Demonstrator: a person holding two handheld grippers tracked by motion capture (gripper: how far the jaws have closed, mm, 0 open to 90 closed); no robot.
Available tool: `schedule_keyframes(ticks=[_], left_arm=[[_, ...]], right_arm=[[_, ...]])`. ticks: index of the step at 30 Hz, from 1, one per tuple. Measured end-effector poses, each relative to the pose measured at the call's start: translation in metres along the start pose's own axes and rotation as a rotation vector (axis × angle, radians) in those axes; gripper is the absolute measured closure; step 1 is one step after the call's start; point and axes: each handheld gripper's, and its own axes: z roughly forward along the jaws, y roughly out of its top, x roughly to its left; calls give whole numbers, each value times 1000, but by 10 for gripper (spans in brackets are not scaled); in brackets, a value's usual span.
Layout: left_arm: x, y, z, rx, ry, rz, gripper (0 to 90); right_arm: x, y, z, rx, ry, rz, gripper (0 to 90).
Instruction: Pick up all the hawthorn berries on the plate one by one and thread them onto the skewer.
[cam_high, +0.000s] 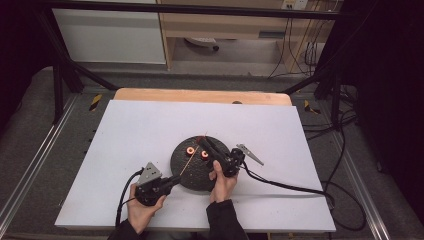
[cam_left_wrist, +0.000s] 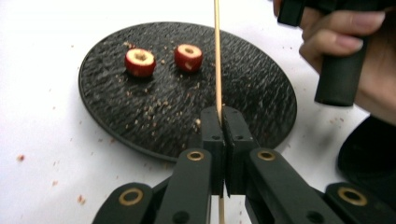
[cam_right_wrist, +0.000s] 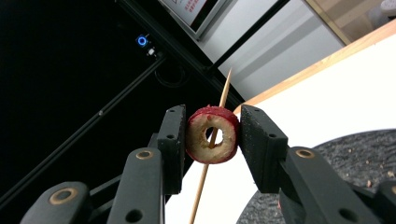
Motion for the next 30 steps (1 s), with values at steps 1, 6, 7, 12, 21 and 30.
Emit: schedule_keyframes(ticks=[1,6,7,12,21,30], left_arm=[[0,0,0,0,0,0,884],[-2,10,6,0,1,-1,884],[-2,11,8,3,2,1,884],[-2,18,15,10,-2,-2,885],[-2,30,27,14,-1,4,885],[0,38,35,8,-14,-4,885]], right_arm=[[0,-1,-1,3,1,3,625],[2,-6,-4,9,5,-7,625],[2,-6,-4,9,5,-7,625],[4,-7,-7,16,4,-15,625],[3,-13,-9,38,-6,-25,627],[3,-18,-12,72,-9,-32,627]])
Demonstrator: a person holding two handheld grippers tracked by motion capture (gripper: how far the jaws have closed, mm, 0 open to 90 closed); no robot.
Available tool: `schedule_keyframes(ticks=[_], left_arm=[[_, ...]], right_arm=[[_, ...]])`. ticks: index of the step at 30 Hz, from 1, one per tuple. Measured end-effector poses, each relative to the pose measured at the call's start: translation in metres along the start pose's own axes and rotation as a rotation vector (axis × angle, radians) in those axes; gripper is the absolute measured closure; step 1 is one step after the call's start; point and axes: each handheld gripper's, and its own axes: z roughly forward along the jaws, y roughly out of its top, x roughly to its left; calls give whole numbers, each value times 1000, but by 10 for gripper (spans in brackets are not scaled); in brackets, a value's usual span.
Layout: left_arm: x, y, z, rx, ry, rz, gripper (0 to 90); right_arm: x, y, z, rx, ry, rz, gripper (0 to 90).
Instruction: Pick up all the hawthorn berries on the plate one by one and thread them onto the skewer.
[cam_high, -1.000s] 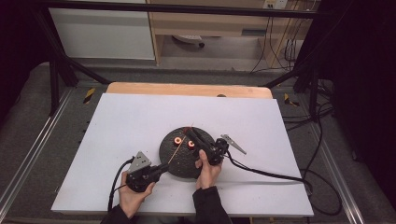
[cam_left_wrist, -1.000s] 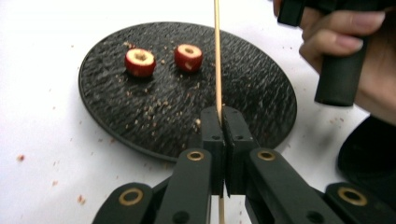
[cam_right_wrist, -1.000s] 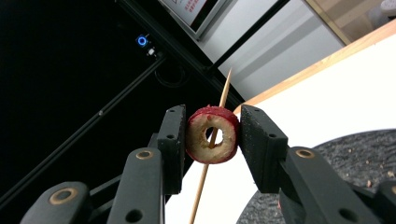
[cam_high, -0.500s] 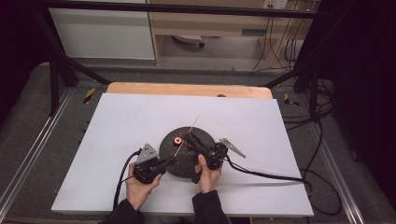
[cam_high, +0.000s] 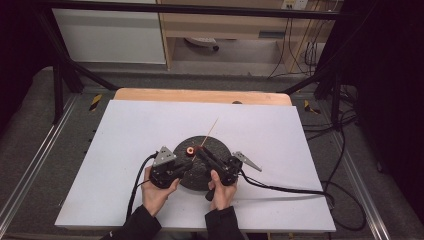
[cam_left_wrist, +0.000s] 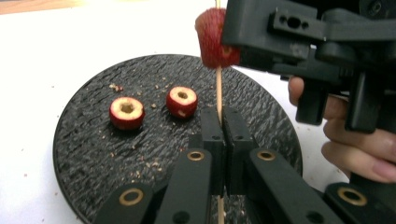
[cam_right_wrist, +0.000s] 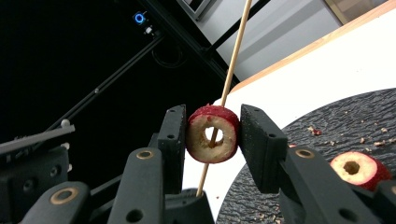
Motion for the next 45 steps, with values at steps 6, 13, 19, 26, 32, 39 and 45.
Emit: schedule_keyframes(ticks=[6,13,19,26,32,39,45], left_arm=[[-1,2,4,-2,4,6,886],[1,1,2,5,2,22,886],[11,-7,-10,20,20,27,886],[23,-16,-28,41,42,47,885],[33,-26,-43,67,57,56,885],[42,-35,-57,89,68,52,884],[50,-45,-68,102,72,49,884]], right_arm=[[0,-4,-1,17,-3,2,627],[0,-4,-2,25,-14,-14,583],[3,7,-4,58,-41,-72,451],[1,16,-4,183,-78,-181,238],[-4,21,-4,326,-121,-276,104],[-8,27,-5,456,-146,-363,73],[-11,38,-5,572,-193,-432,60]])
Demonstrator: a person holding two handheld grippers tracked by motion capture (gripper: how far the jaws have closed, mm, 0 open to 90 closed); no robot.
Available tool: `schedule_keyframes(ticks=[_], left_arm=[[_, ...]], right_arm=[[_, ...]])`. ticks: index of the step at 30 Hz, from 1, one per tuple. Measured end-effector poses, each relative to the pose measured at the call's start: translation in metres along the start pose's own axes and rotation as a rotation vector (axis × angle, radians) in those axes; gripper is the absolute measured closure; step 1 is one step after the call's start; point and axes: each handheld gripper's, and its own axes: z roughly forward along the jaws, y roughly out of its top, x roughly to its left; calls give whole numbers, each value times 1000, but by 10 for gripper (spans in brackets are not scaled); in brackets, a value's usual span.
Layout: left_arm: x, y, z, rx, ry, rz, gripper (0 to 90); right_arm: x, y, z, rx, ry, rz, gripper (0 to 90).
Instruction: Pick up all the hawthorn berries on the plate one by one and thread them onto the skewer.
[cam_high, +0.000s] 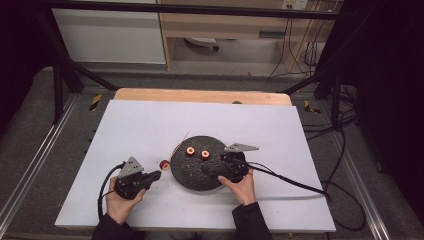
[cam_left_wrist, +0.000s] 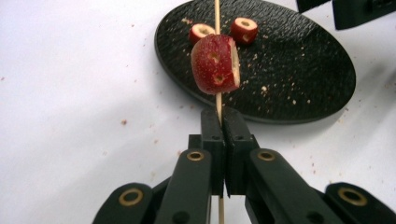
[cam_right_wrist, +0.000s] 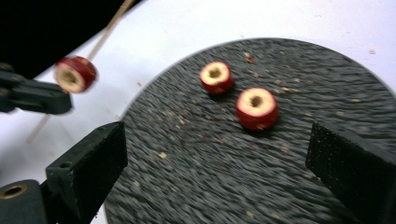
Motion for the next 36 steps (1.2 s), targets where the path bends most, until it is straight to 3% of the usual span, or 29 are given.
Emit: schedule_keyframes(ticks=[4,14,28,36], left_arm=[[3,-6,-3,6,-2,-2,885],[5,-15,-8,9,-8,-7,884],[7,-19,-8,18,-14,-16,884],[8,-19,-9,17,-16,-18,884]], right_arm=[[-2,9,-4,65,-43,-61,57],[3,36,0,202,-83,-183,53],[0,71,22,352,-125,-272,129],[-1,82,42,403,-115,-277,238]])
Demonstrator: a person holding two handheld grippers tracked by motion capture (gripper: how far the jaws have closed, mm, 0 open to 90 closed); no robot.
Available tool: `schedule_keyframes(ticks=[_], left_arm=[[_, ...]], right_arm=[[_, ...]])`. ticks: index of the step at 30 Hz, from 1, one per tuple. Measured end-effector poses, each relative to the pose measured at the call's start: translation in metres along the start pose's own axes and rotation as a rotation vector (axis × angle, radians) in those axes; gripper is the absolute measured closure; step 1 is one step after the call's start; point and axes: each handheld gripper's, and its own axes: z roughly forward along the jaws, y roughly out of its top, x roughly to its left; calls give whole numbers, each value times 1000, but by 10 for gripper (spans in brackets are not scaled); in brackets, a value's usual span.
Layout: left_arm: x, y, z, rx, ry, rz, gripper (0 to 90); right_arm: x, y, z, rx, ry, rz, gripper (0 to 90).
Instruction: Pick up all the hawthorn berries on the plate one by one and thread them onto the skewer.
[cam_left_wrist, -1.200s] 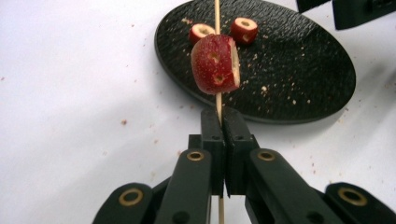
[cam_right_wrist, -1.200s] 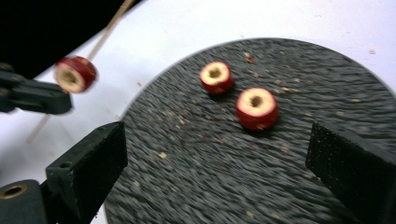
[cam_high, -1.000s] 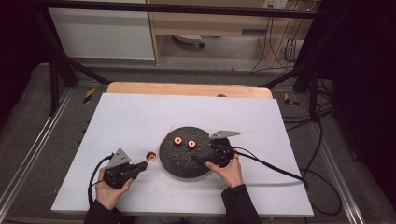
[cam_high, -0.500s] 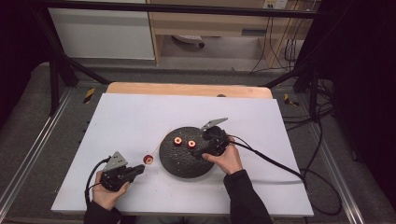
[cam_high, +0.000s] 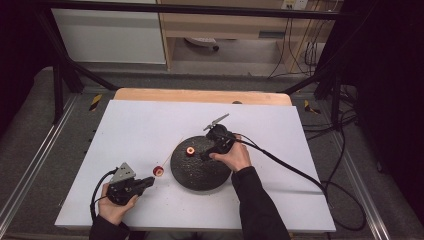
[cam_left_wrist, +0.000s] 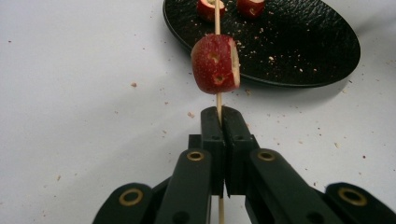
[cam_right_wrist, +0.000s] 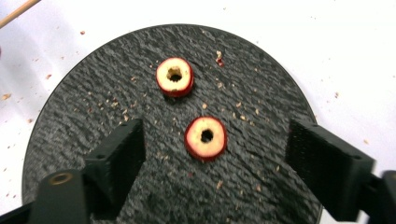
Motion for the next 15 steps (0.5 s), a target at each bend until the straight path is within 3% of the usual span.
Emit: schedule_keyframes(ticks=[9,15], left_arm=[[1,0,0,2,2,0,884],[1,0,1,5,3,4,884]], right_arm=[[-3,6,21,76,37,-4,354],[-8,7,27,100,63,7,427]])
